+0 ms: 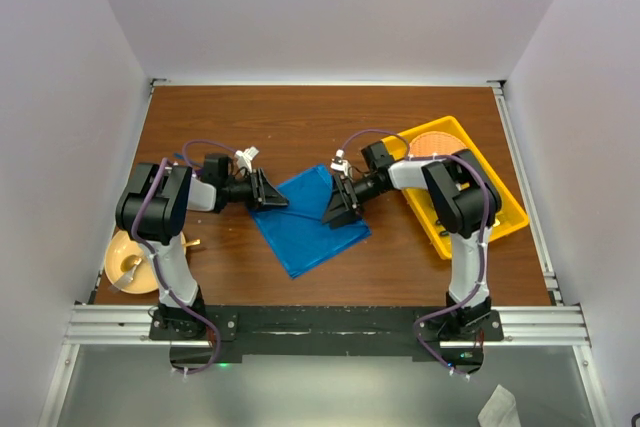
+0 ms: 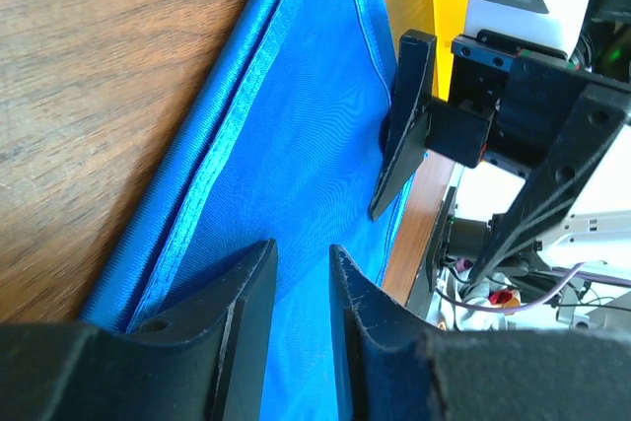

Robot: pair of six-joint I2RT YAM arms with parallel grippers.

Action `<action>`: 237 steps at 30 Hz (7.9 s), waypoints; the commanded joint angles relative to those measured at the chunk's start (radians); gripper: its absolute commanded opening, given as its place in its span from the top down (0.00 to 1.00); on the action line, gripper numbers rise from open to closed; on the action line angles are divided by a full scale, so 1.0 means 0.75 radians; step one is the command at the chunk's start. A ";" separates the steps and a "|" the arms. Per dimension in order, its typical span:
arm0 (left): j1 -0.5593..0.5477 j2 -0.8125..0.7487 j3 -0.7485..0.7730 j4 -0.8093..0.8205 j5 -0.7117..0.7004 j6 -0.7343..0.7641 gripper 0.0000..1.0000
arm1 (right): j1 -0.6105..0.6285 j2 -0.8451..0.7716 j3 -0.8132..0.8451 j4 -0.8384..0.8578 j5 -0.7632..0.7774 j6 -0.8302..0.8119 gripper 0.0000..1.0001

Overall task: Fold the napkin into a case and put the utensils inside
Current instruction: Smooth out the upper triangle-folded napkin at the center of the board, then rotate the upper triangle-folded napkin at the center of the board, then pick up the upper triangle-folded napkin from the center of the board.

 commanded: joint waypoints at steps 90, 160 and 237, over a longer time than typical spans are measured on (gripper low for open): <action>0.053 -0.034 0.645 -1.254 -0.361 1.106 0.45 | -0.154 -0.109 0.504 -0.766 0.545 -0.546 0.21; -0.448 0.217 0.864 -1.025 -0.097 1.554 0.58 | -0.162 0.249 0.725 -0.840 0.199 -0.496 0.67; -0.020 0.232 1.069 -1.993 -0.044 2.235 0.28 | -0.009 0.028 0.713 -0.965 0.314 -1.110 1.00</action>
